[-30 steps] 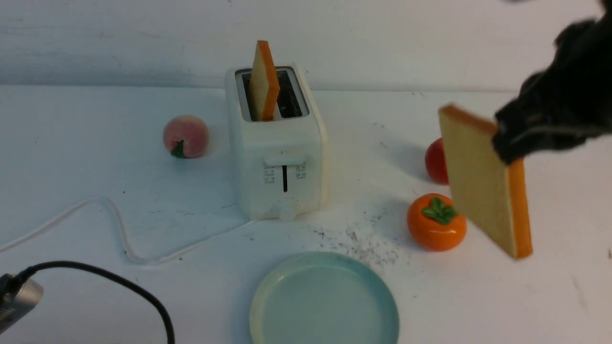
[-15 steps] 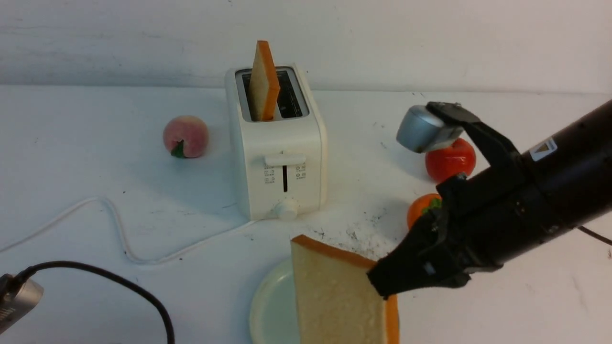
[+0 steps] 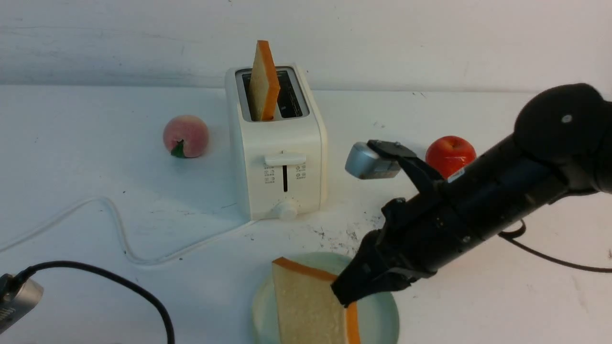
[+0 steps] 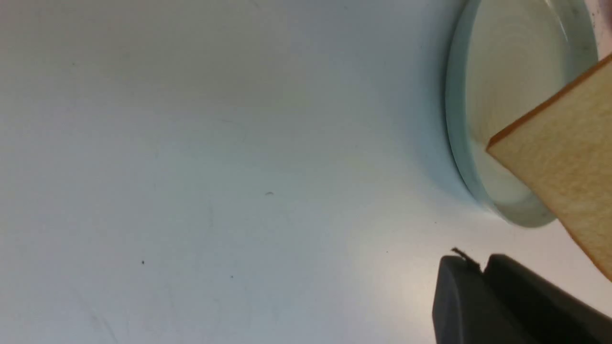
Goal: Take toasted bread from bread machine on white table place on plate.
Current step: 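Place the held slice of bread on top of the slice on the plate with the right gripper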
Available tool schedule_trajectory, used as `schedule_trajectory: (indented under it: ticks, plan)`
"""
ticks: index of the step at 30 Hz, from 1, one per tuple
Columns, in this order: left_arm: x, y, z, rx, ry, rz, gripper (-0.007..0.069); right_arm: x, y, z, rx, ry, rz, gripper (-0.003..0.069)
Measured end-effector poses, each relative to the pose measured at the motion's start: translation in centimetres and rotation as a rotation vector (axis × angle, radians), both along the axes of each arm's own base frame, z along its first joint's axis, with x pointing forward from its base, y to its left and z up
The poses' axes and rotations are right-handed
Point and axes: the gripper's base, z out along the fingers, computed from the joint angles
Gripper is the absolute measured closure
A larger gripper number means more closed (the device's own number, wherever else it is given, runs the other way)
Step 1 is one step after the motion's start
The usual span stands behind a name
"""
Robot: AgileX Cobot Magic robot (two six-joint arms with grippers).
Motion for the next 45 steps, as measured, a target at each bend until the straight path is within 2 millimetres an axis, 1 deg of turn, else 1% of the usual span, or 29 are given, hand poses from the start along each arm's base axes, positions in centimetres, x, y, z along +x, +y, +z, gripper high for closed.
schedule_trajectory:
  ticks: [1, 3, 8, 19, 22, 25, 26, 27, 30, 35, 36, 37, 38, 39, 42, 45]
  plan:
    - [0.0, 0.0, 0.0, 0.000, 0.000, 0.000, 0.0565, 0.3, 0.1, -0.6, -0.006, 0.018, -0.002, 0.0599]
    - [0.0, 0.0, 0.0, 0.000, 0.000, 0.000, 0.0561, 0.5, 0.3, -1.1, -0.005, 0.039, -0.006, 0.0599]
    - [0.0, 0.0, 0.0, 0.000, 0.000, 0.000, 0.0550, 0.7, 0.5, -1.6, -0.004, 0.054, -0.014, 0.0599]
    - [0.0, 0.0, 0.0, 0.000, 0.000, 0.000, 0.0536, 1.5, -0.1, -2.6, -0.106, -0.041, -0.014, 0.0599]
    - [0.0, 0.0, 0.0, 0.000, 0.000, 0.000, 0.0536, 1.8, -0.3, -2.7, -0.126, -0.071, -0.021, 0.0591]
    - [0.0, 0.0, 0.0, 0.000, 0.000, 0.000, 0.0536, 2.2, -0.4, -2.8, -0.141, -0.111, -0.041, 0.0558]
    - [0.0, 0.0, 0.0, 0.000, 0.000, 0.000, 0.0536, 2.2, -0.4, -2.9, -0.142, -0.113, -0.042, 0.0558]
    - [0.0, 0.0, 0.0, 0.000, 0.000, 0.000, 0.0536, 2.5, -0.4, -3.1, -0.149, -0.130, -0.057, 0.0521]
    - [0.0, 0.0, 0.0, 0.000, 0.000, 0.000, 0.0536, 2.9, -0.3, -3.5, -0.157, -0.136, -0.069, 0.0448]
    - [0.0, 0.0, 0.0, 0.000, 0.000, 0.000, 0.0536, 3.1, -0.2, -4.2, -0.168, -0.120, -0.068, 0.0297]
    - [0.0, 0.0, 0.0, 0.000, 0.000, 0.000, 0.0536, 3.1, -0.2, -4.2, -0.168, -0.120, -0.068, 0.0297]
    - [0.0, 0.0, 0.0, 0.000, 0.000, 0.000, 0.0536, 3.1, -0.2, -4.3, -0.169, -0.119, -0.068, 0.0261]
    - [0.0, 0.0, 0.0, 0.000, 0.000, 0.000, 0.0536, 3.1, -0.2, -4.3, -0.169, -0.119, -0.068, 0.0253]
    - [0.0, 0.0, 0.0, 0.000, 0.000, 0.000, 0.0536, 3.1, -0.2, -4.3, -0.169, -0.119, -0.068, 0.0225]
    - [0.0, 0.0, 0.0, 0.000, 0.000, 0.000, 0.0533, 3.1, -0.3, -4.3, -0.172, -0.120, -0.070, 0.0197]
    - [0.0, 0.0, 0.0, 0.000, 0.000, 0.000, 0.0533, 3.1, -0.3, -4.3, -0.181, -0.125, -0.066, 0.0188]
